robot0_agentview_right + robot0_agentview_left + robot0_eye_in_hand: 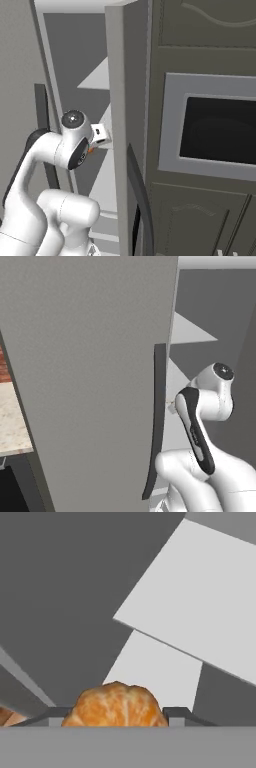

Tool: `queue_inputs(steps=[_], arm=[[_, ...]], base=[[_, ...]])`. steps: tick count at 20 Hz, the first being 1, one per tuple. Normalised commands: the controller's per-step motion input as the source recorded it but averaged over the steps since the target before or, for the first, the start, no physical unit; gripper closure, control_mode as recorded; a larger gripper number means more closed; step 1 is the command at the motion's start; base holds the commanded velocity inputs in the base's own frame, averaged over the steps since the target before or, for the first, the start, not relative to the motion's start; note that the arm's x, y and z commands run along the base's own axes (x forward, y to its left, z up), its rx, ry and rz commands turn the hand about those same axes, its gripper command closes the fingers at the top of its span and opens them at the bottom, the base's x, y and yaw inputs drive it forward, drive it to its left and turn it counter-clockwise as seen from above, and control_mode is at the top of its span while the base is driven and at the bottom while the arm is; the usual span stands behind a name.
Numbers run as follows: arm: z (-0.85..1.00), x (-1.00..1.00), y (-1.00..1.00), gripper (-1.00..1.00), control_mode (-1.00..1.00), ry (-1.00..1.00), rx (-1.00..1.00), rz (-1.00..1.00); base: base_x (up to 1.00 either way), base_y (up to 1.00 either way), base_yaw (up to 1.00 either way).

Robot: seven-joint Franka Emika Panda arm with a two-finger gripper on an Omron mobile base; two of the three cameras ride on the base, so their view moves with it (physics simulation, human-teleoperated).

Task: Take the eggplant, tangerine, and pear from the freezer and place them in the bowl on the counter.

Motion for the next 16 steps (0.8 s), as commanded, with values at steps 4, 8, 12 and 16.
queue_inputs(steps=[4,8,12,16], arm=[[0.59,-0.51,0.00,1.00,-1.00,0.01,0.00,-0.30],[0.63,-0.44,0.00,1.00,-1.00,0.05,0.00,-0.29],[0.67,-0.44,0.00,1.00,-1.00,0.09,0.00,-0.24],[0.42,-0.64,0.00,1.00,-1.00,0.05,0.01,-0.22]], base=[[0.00,0.00,0.00],[0.00,0.00,0.00],[0.00,0.00,0.00],[0.00,0.00,0.00]])
